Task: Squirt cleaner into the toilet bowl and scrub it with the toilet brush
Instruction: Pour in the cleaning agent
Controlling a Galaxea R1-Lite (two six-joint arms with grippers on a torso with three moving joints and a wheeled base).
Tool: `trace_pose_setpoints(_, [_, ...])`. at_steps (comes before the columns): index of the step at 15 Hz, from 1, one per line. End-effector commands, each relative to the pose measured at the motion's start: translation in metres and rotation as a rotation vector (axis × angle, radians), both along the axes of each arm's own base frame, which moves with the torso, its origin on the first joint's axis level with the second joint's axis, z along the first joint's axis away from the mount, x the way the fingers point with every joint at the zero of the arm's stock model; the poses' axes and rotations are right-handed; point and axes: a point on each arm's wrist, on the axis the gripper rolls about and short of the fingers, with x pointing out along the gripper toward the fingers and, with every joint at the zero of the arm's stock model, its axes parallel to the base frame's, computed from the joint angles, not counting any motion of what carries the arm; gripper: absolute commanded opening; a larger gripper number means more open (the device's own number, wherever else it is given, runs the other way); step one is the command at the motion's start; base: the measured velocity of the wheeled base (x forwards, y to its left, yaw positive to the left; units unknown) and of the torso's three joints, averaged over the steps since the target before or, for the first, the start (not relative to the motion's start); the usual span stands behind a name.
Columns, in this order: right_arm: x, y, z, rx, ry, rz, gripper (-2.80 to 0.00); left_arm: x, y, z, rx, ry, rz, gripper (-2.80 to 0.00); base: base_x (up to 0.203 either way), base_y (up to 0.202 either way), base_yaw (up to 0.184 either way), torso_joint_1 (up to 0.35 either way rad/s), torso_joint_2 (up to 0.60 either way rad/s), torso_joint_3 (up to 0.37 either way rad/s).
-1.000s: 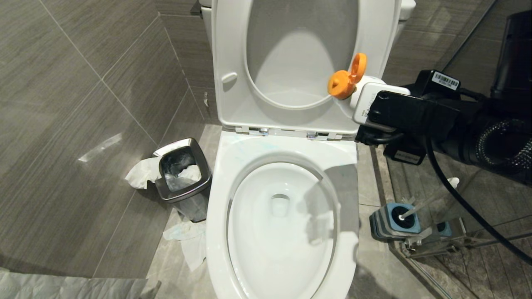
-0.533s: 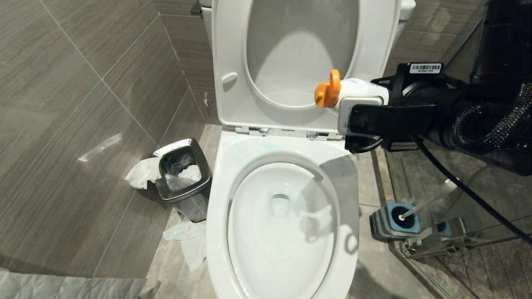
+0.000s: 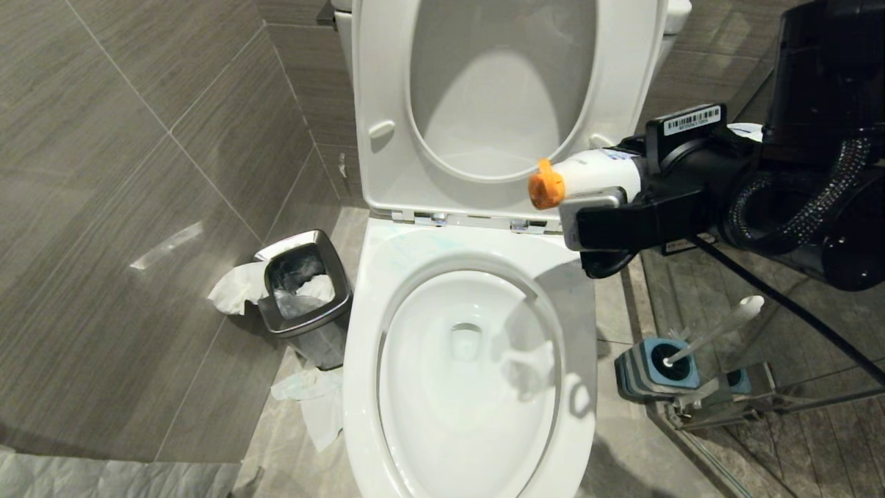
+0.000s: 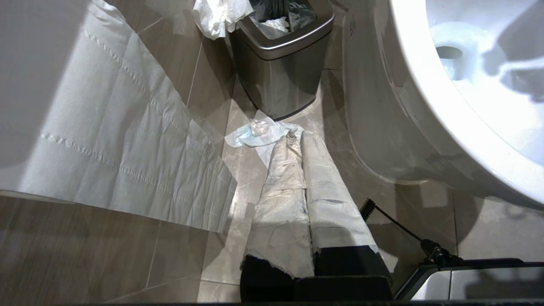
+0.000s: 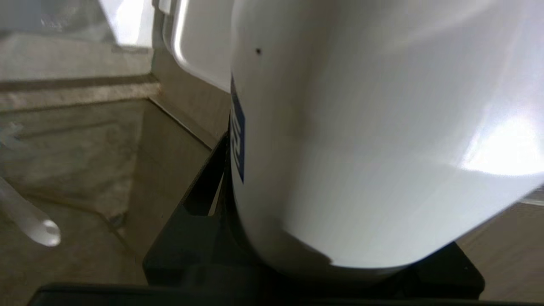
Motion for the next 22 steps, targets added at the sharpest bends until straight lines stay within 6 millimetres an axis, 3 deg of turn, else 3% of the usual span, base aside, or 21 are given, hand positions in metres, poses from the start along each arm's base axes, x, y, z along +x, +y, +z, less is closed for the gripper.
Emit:
trace_pose_setpoints(1, [0.000, 0.000, 0.002, -0.045, -0.010, -0.005, -2.80, 0.000, 0.000, 0.000, 0.000, 0.000, -0.001, -2.80, 0.000, 0.000, 0.000, 0.000, 0.00, 0.000])
trace_pose_setpoints(5, [0.002, 0.001, 0.008, -0.181, -0.033, -0.012, -2.80, 0.000, 0.000, 0.000, 0.000, 0.002, -0.001, -2.80, 0.000, 0.000, 0.000, 0.000, 0.00, 0.000])
trace_pose_setpoints(13, [0.017, 0.015, 0.009, -0.294, -0.123, -0.070, -2.80, 0.000, 0.000, 0.000, 0.000, 0.002, -0.001, -2.80, 0.000, 0.000, 0.000, 0.000, 0.00, 0.000])
trace_pose_setpoints(22, [0.008, 0.033, 0.009, -0.323, -0.146, -0.061, -2.80, 0.000, 0.000, 0.000, 0.000, 0.002, -0.002, -2.80, 0.000, 0.000, 0.000, 0.000, 0.00, 0.000])
